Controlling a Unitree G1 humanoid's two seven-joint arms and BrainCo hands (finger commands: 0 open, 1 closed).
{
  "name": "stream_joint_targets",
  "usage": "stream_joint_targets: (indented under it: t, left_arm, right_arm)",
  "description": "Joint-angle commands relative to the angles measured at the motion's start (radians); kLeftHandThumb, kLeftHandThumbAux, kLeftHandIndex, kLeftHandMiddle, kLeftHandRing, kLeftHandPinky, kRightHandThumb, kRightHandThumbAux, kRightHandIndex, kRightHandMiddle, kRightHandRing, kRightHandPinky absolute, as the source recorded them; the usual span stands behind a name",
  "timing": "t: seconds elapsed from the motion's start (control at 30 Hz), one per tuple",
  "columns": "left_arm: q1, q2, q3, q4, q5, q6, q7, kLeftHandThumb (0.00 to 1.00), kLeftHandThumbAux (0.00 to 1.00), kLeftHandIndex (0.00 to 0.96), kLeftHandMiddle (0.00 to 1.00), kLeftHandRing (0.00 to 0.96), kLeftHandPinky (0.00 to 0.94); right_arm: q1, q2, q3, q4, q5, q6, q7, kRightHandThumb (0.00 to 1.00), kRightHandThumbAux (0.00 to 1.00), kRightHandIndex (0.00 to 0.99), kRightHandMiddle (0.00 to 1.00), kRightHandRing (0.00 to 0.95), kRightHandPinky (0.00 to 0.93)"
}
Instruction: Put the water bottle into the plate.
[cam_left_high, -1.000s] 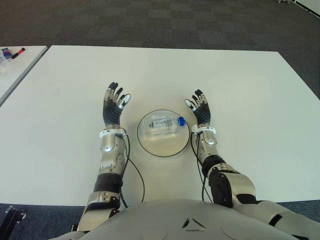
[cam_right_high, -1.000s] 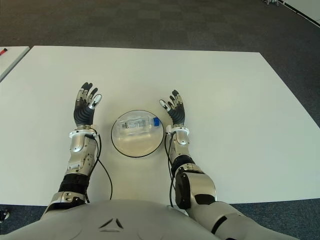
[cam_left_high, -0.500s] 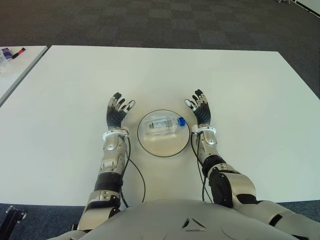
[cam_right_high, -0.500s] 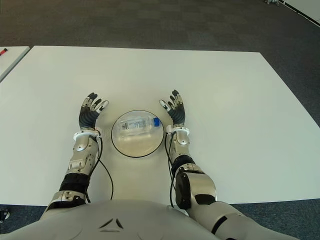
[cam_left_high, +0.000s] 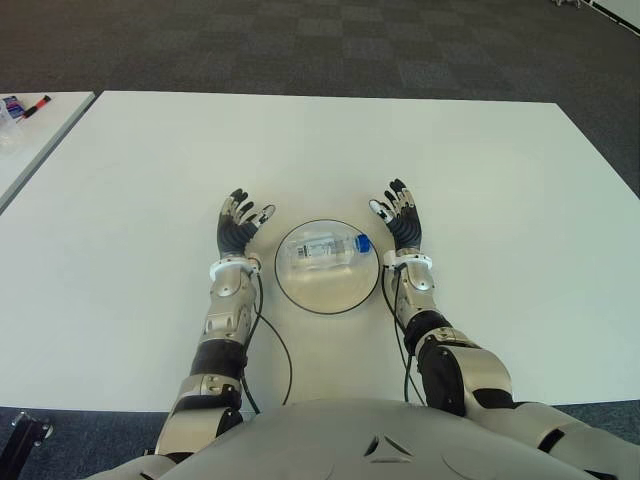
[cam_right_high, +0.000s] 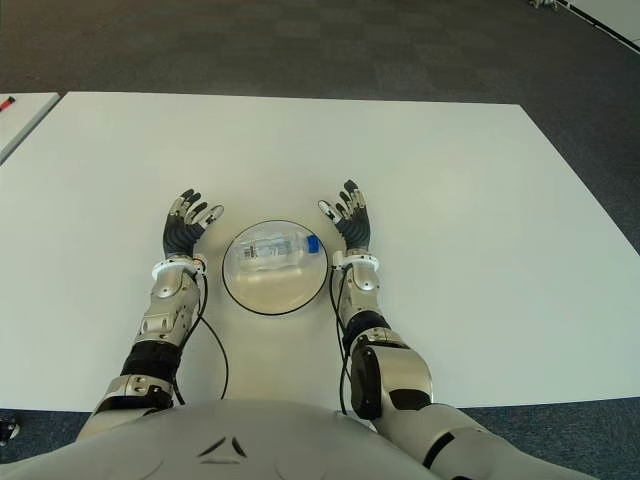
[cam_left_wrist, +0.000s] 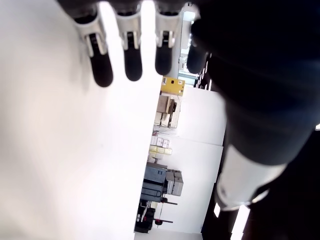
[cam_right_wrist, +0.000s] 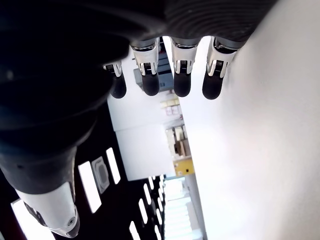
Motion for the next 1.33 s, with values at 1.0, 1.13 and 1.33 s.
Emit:
stream_joint_targets:
  t: [1.0, 1.13, 1.33]
  left_arm:
    - [0.042, -0.007, -0.051, 0.021, 0.174, 0.080, 0.094, 0.000, 0.880, 0.156, 0.200, 0.195, 0.207]
    - [0.047, -0.006, -0.059, 0.024, 0.188, 0.068, 0.099, 0.000, 0.890, 0.163, 0.199, 0.189, 0.199]
    - [0.053, -0.008, -0.059, 0.031, 0.187, 0.053, 0.098, 0.000, 0.903, 0.166, 0.193, 0.182, 0.192]
  right_arm:
    - [0.054, 0.008, -0.022, 0.040, 0.026, 0.032, 0.019, 0.044, 0.772, 0.091, 0.072, 0.059, 0.107]
    - [0.053, 0.006, -0.023, 0.039, 0.023, 0.037, 0.013, 0.043, 0.772, 0.093, 0.076, 0.062, 0.110]
    - [0.047, -0.013, -0.030, 0.042, 0.021, 0.054, -0.001, 0.038, 0.773, 0.093, 0.081, 0.067, 0.113]
